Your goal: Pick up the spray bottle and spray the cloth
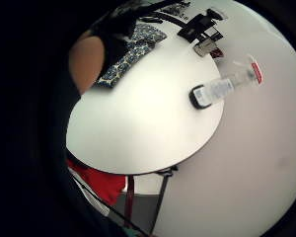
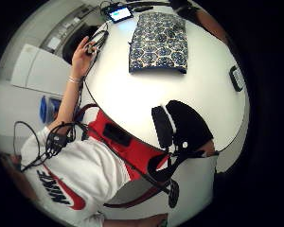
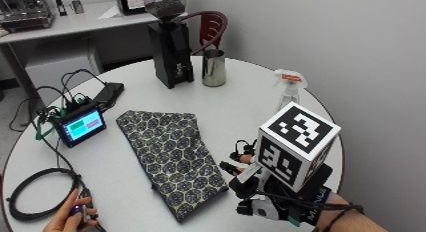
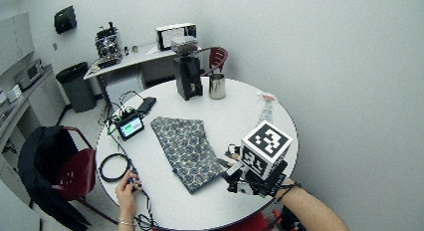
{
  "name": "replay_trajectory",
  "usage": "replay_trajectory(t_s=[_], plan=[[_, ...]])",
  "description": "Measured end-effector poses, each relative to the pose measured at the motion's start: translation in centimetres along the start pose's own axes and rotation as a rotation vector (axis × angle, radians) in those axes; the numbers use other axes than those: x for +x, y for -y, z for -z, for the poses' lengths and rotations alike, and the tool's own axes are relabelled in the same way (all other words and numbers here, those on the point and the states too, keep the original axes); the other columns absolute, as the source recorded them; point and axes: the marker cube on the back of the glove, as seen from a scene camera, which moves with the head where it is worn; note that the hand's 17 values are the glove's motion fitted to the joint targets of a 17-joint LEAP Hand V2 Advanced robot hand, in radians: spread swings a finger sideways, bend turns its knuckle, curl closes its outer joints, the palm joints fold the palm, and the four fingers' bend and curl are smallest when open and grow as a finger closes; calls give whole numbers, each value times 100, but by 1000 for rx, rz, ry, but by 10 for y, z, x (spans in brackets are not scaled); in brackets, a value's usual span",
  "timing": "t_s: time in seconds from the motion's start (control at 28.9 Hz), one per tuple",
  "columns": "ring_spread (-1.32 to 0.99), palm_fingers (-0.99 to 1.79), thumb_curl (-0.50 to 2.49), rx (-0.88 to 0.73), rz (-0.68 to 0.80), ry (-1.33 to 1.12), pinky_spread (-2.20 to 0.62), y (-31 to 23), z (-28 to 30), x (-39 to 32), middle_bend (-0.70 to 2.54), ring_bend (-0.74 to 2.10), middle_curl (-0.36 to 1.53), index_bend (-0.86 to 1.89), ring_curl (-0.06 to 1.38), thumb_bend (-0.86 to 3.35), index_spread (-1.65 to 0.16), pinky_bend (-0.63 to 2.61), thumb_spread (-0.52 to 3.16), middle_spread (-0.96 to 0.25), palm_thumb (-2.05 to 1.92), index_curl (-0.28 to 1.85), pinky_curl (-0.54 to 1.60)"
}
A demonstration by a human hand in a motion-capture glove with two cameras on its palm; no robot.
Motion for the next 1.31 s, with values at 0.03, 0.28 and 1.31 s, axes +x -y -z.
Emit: replay_trajectory(t_s=[0.03,0.28,1.31], plan=[[2,60,9,1,2,-1,11,1,1,0,30,31,8,18,7,30,-21,34,41,-3,46,5,7],[3,55,14,2,17,-12,18,9,7,0,31,33,17,16,17,33,-33,35,80,-4,54,15,18],[4,52,26,24,49,-39,23,38,16,-1,26,31,30,14,26,18,-40,31,118,-6,63,24,29]])
